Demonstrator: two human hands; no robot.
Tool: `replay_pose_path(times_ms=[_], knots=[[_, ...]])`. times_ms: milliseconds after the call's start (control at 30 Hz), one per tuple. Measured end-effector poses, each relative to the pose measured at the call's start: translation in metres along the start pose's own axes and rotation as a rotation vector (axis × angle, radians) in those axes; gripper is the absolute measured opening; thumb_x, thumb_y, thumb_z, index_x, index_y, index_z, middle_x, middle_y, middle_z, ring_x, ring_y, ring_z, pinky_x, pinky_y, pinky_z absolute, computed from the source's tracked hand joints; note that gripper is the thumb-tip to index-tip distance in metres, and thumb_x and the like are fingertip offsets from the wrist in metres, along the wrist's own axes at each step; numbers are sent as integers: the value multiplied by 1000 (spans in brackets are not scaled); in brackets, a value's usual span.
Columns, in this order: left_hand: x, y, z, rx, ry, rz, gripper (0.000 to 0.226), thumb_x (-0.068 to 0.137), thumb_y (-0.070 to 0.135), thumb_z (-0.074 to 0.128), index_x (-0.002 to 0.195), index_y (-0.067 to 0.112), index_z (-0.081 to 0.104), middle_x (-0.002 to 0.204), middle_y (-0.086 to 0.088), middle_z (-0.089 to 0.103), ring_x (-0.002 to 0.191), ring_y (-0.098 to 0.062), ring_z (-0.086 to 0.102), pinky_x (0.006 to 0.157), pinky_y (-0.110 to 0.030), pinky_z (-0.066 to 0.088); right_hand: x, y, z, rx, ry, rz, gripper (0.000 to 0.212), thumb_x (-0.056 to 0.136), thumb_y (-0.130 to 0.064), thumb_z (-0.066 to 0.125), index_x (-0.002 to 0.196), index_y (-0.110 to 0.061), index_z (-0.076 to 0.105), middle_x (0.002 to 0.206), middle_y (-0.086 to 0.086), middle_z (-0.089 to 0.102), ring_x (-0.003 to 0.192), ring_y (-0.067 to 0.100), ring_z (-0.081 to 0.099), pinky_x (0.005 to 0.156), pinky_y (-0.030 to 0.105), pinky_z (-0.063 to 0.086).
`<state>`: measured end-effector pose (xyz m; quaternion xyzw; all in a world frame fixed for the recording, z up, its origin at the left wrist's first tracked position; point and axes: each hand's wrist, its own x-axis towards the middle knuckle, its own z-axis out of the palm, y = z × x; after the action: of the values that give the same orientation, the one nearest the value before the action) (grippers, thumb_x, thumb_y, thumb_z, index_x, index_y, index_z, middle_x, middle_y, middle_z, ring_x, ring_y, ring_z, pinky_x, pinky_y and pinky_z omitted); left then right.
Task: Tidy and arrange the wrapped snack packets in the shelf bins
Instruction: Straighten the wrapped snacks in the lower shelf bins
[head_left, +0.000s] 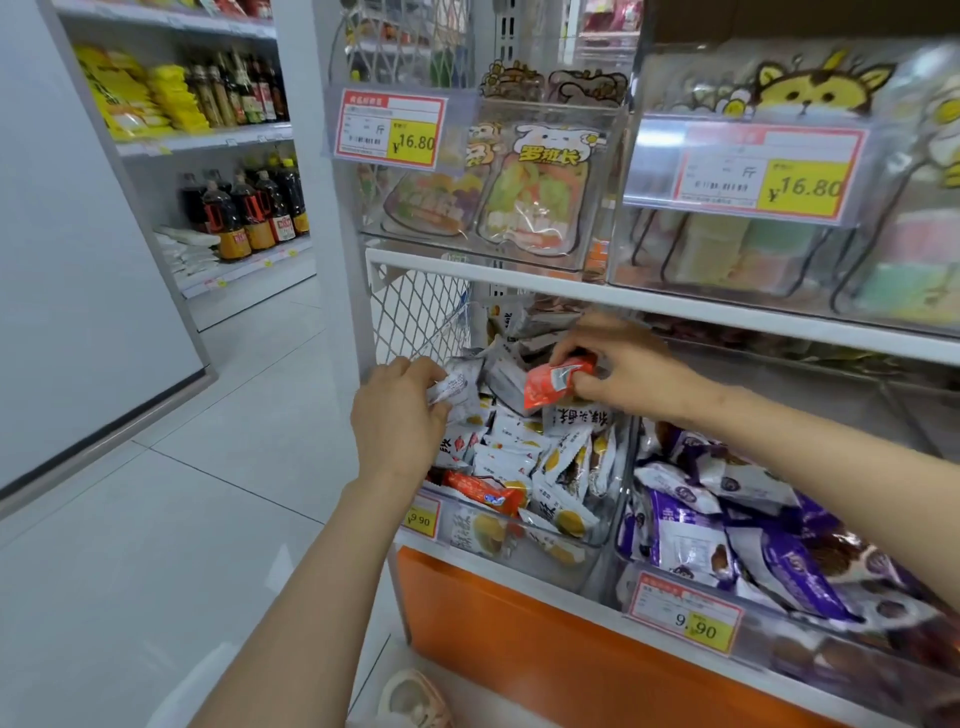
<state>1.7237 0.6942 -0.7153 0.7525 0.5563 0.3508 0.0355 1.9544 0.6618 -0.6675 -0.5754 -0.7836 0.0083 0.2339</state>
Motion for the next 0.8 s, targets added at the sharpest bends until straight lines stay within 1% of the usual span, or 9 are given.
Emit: replay_pose_path(times_ms=[67, 133, 200, 267, 367, 467, 567, 667, 800], knots=[[1, 8, 7, -5, -15, 64, 22, 82, 17, 66, 104, 16, 62, 104, -3, 62, 99, -24, 54, 71, -30, 36, -17, 0, -13, 95, 20, 70, 26, 78, -9, 64, 102, -18, 64, 99, -7, 56, 91, 16, 54, 81, 36, 48], [0, 18, 17, -19, -42, 105, 21, 83, 18, 65, 103, 15, 59, 105, -1, 60, 96, -23, 56, 66, -29, 34, -35, 3, -20, 172, 25, 127, 27, 80, -9, 65, 103, -24, 61, 106, -6, 59, 96, 15, 57, 87, 32, 48], [-2, 25, 27, -26, -127, 142, 22, 85, 19, 63, 106, 17, 56, 109, 1, 57, 97, -21, 57, 64, -28, 33, -51, 6, -23, 204, 41, 171, 29, 82, -13, 64, 103, -32, 59, 109, -12, 60, 99, 11, 58, 89, 28, 46], [-3, 28, 33, 0, -281, 181, 25, 86, 14, 60, 111, 19, 56, 114, 2, 57, 101, -21, 57, 71, -30, 40, -65, 7, -26, 218, 57, 216, 31, 83, -15, 64, 102, -39, 58, 110, -16, 60, 98, 5, 57, 86, 20, 44], [-3, 22, 34, -105, -431, 175, 29, 85, -1, 53, 106, 15, 63, 112, 0, 63, 101, -21, 59, 79, -29, 47, -80, 6, -28, 239, 76, 225, 33, 83, -8, 65, 101, -36, 60, 103, -24, 59, 90, -6, 54, 75, -2, 34], [-8, 12, 27, -252, -598, 169, 29, 86, -7, 50, 100, 11, 69, 107, -3, 69, 99, -15, 63, 87, -28, 50, -89, 5, -25, 256, 97, 208, 38, 81, -3, 67, 101, -35, 60, 100, -29, 57, 90, -9, 54, 75, -3, 33], [-12, 5, 18, -286, -713, 152, 32, 89, -7, 45, 101, 9, 68, 107, -3, 69, 102, -8, 61, 92, -26, 49, -93, 5, -22, 309, 126, 190, 49, 79, 1, 68, 99, -41, 55, 103, -25, 58, 96, -16, 52, 78, -3, 35], [-12, 3, 16, -314, -694, 136, 30, 89, -4, 46, 102, 12, 67, 106, -1, 69, 99, -9, 61, 87, -24, 48, -96, 3, -18, 341, 145, 180, 49, 79, 3, 67, 100, -39, 54, 105, -23, 58, 97, -18, 51, 79, -2, 36], [-10, 8, 20, -256, -510, 185, 25, 90, 3, 51, 105, 17, 66, 106, 5, 67, 78, -4, 55, 70, -18, 44, -96, 5, -18, 322, 147, 192, 41, 81, -1, 67, 105, -33, 57, 105, -21, 60, 99, -9, 55, 80, 1, 38]])
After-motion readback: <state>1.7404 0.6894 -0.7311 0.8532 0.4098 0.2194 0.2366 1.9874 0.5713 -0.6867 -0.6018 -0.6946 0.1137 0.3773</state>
